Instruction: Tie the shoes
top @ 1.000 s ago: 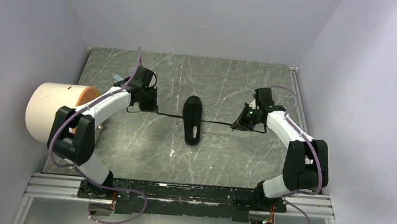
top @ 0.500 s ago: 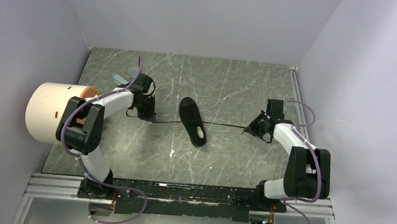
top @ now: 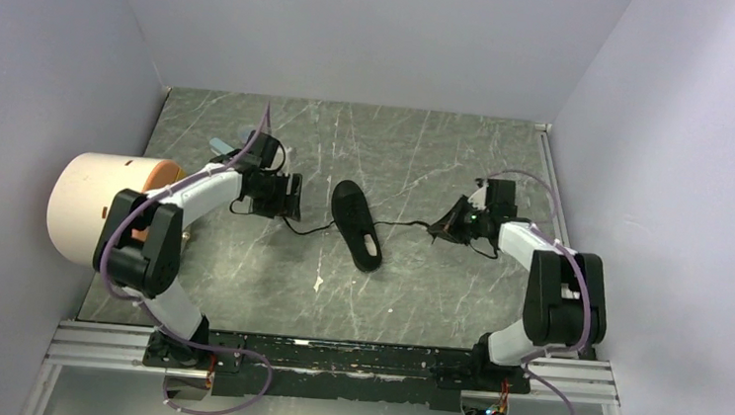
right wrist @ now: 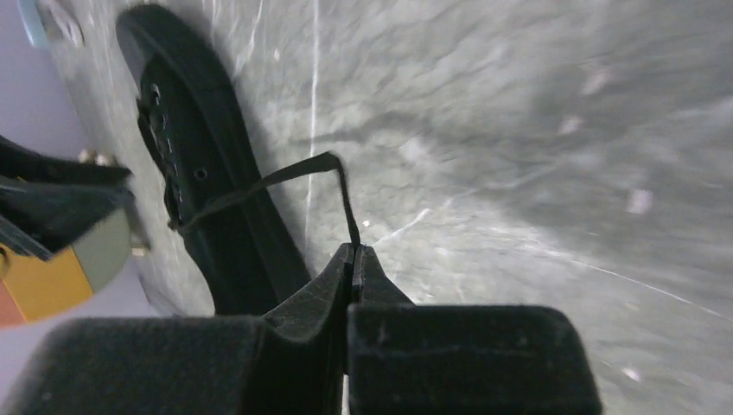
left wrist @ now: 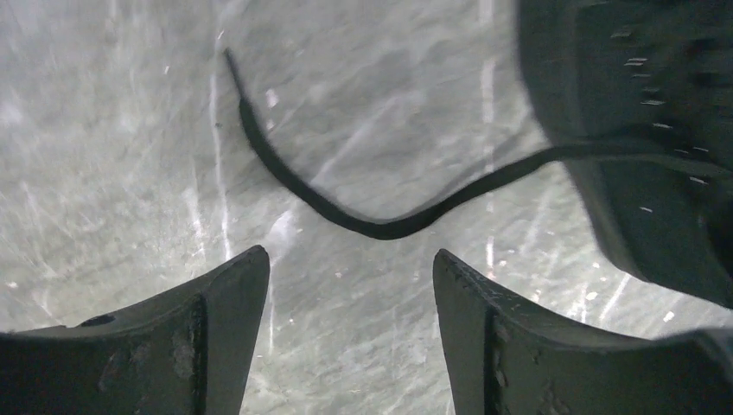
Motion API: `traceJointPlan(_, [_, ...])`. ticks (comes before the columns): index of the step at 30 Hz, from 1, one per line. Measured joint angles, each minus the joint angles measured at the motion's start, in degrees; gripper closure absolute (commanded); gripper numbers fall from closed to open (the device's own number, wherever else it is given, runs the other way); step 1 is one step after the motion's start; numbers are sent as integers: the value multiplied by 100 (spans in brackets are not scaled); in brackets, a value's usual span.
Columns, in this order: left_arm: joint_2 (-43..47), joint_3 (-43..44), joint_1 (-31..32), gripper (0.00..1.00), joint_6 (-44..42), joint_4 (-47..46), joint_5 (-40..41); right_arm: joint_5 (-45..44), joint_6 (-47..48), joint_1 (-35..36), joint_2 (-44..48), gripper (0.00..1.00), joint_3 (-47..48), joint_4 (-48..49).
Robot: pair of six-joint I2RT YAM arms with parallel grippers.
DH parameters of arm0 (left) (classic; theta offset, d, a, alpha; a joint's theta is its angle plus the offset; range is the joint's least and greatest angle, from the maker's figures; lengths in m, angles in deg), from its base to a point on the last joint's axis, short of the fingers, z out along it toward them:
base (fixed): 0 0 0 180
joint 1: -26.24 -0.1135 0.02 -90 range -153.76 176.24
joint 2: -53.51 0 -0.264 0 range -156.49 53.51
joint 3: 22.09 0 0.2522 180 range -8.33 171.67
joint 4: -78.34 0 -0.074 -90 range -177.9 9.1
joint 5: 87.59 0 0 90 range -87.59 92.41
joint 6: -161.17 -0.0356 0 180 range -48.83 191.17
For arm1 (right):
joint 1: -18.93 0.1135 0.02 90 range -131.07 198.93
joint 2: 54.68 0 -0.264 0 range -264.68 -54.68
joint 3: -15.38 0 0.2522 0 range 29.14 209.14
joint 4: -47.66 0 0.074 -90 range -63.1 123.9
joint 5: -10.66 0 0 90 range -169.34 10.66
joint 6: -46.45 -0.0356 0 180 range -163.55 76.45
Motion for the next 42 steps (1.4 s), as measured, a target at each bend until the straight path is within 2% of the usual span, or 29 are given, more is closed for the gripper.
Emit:
traceJointPlan(6, [529,2,238,28,-610,-577,-645,323,278,839,-525,100,125,-94])
traceJointPlan(10, [151,212,951,32,-1362,-603,-804,481,271,1172,-752,100,284,-72])
traceJointPlan(14, [-365,396,1541,32,-1827,-555,-697,564,243,1311,-870,100,310,15])
traceJointPlan(25, [-953,675,1528,34,-2096,-476,-61,651,251,1729,-1239,100,308,11])
traceJointPlan(30, [-992,839,1528,45,-2090,-479,-20,671,188,1904,-1239,100,181,81])
traceJointPlan(34, [-1163,911,1528,63,-1991,-584,-42,767,39,2033,-1222,100,2,273])
traceJointPlan(42, [-1257,901,1495,86,-1762,-741,-157,787,-343,2430,-883,100,-542,688])
